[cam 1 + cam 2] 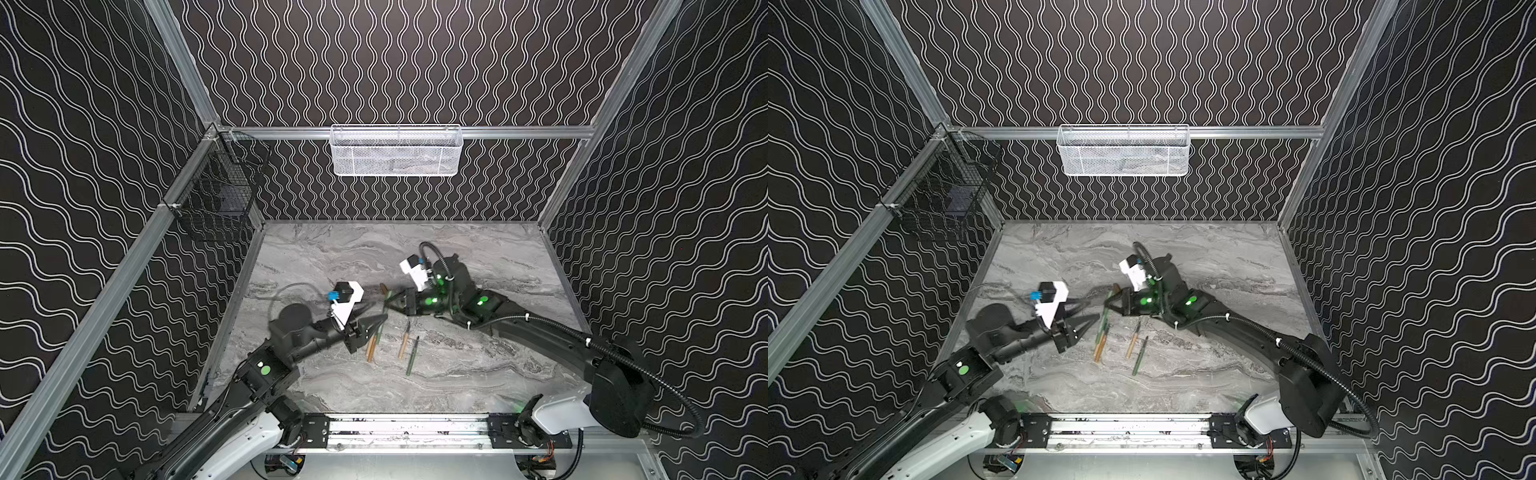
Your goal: Insert the pens into the pen caps
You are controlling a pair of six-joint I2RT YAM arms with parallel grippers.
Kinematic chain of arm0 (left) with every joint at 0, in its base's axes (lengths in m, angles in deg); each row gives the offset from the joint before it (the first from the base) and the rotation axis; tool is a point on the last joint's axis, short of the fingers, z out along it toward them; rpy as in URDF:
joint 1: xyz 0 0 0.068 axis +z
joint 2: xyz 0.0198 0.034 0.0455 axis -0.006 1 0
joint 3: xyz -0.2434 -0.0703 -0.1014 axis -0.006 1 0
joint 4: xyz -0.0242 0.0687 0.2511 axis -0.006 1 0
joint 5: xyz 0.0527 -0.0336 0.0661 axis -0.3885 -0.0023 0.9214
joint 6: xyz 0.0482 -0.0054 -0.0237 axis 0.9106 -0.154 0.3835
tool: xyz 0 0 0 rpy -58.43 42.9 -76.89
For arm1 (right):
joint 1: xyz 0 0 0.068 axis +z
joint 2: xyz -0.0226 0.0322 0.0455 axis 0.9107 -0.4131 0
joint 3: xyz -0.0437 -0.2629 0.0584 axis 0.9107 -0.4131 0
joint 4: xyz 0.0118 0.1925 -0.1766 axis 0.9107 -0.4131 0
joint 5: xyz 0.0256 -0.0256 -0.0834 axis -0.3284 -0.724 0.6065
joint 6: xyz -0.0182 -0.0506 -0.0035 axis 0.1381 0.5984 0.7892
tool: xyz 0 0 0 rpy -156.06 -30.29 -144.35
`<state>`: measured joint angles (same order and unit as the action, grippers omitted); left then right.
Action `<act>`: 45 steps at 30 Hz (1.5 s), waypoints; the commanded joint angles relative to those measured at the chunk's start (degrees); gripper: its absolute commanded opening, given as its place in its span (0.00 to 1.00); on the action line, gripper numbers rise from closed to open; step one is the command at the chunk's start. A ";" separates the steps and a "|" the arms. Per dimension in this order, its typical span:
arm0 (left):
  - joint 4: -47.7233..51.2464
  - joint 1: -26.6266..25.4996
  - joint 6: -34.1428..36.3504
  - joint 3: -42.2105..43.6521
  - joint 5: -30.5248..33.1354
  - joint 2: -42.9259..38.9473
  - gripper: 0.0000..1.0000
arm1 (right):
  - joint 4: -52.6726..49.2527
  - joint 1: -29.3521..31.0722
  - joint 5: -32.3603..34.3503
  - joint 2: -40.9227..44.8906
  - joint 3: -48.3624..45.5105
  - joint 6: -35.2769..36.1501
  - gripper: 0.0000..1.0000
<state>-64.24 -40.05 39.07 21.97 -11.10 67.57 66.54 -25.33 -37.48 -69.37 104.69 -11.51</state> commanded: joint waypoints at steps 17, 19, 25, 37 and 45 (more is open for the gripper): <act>1.68 0.03 0.48 0.27 2.18 -7.16 0.99 | -40.25 -29.05 32.75 -20.17 19.56 32.33 0.00; 2.01 0.02 0.52 0.00 2.04 -6.89 0.99 | -42.18 -30.02 36.87 -24.08 21.91 33.27 0.00; 3.73 0.04 0.81 -0.55 2.25 -6.92 0.99 | -44.96 -32.87 46.02 -32.23 26.73 34.39 0.00; 1.86 0.06 0.22 0.19 1.86 -5.66 0.99 | -44.69 -35.34 44.54 -35.22 27.81 34.62 0.07; 1.49 0.04 -0.46 0.31 1.12 -4.58 0.99 | -43.52 -35.26 40.35 -30.03 26.86 33.57 0.22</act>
<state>-60.99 -40.05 39.13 22.30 -9.13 62.61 22.85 -60.71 5.54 -101.24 131.84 22.52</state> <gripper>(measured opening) 0.988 0.220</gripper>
